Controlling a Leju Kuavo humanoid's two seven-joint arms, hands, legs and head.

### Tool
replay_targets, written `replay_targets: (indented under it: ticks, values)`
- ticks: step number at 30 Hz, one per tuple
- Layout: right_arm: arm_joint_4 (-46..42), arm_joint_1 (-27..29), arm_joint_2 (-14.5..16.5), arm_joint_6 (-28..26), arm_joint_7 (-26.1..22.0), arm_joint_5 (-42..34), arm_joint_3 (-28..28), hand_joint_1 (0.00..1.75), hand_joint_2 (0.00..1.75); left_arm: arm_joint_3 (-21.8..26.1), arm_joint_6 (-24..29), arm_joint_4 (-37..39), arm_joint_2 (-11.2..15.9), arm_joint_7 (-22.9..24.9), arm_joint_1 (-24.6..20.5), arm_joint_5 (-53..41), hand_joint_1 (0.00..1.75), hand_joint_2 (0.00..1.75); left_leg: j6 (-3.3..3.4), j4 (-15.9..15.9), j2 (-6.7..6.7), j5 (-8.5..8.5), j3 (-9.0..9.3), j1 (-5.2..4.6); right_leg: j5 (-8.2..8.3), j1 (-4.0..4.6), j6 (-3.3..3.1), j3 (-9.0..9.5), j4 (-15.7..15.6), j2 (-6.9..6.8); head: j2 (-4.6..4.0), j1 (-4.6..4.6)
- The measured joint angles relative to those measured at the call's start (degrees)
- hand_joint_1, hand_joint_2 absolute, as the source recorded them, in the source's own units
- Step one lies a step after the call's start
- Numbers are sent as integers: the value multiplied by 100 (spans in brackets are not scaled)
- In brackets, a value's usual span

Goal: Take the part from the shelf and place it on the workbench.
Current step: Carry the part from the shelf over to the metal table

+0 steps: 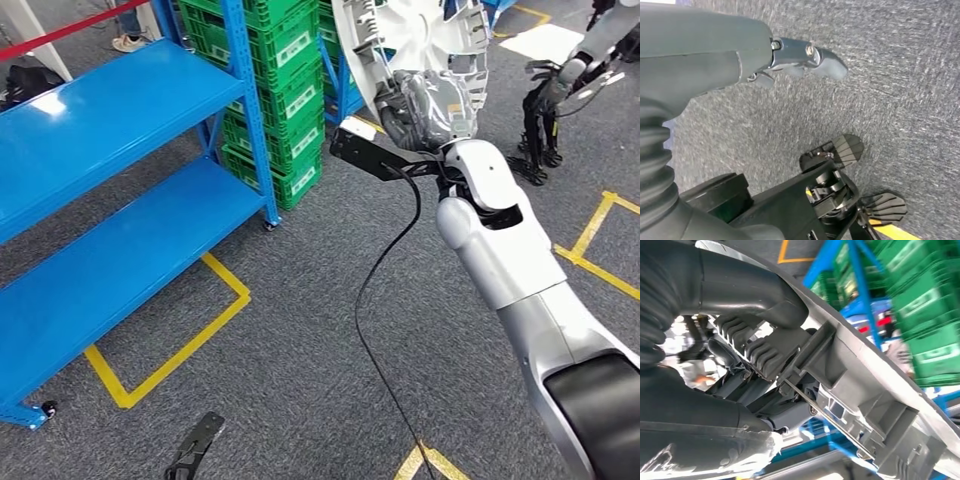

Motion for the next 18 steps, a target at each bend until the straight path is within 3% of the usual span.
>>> replay_targets:
  ticks: [2,3,5,7,8,9,11,13,15,17,18]
  values:
    - [1,-5,-21,-1,15,8,-25,175,175,0,0,-1,-1,0,-4,3,0,175,-54,-6,44,-29,11,10,28,-10,-86,-28,-20,146,0,-17]
    - [2,-10,-30,-2,24,10,-36,175,175,0,0,-1,-2,0,-7,6,0,175,-75,70,-41,-108,-21,22,47,-22,-127,-34,-37,215,0,-19]
    - [6,-18,-34,-6,32,18,-43,175,175,0,0,0,-3,0,-6,13,0,175,-90,584,-323,-424,-260,35,75,-48,-185,-37,-68,354,0,-45]
    - [22,-14,-37,-8,38,26,-43,175,175,0,0,0,-3,0,14,18,0,175,-81,1371,-474,-742,-660,26,85,-50,-208,-49,-74,506,0,-65]
    - [32,-10,-39,-8,41,28,-43,175,175,0,0,0,-3,0,28,19,0,175,-81,1608,-493,-777,-799,24,89,-50,-212,-53,-73,586,0,-67]
    - [39,-8,-43,-8,45,30,-44,175,175,0,0,0,-3,0,37,19,0,175,-81,1640,-501,-695,-843,25,92,-53,-211,-55,-72,669,0,-67]
    - [42,-12,-48,-8,50,30,-48,175,175,0,0,0,1,0,39,19,0,175,-79,1091,-576,-272,-620,42,101,-72,-193,-53,-61,839,0,-68]
    - [42,-45,-50,-11,52,34,-53,175,175,0,0,0,10,0,31,21,0,175,-78,376,-832,39,-304,86,113,-82,-143,-91,-30,994,0,-68]
    - [43,-90,-63,-21,55,41,-62,175,175,0,0,0,18,0,30,23,0,175,-66,96,-978,73,-196,105,154,-97,-68,-165,-25,1121,0,-71]
    - [45,-110,-115,-28,57,45,-95,175,175,0,0,-1,15,0,28,25,0,175,-13,70,-871,88,-195,103,196,-117,5,-218,-49,1173,0,-73]
    - [48,-116,-147,-29,59,44,-116,175,175,0,0,-1,12,0,25,26,0,175,23,62,-809,100,-192,106,164,-107,36,-254,-4,1069,0,-51]
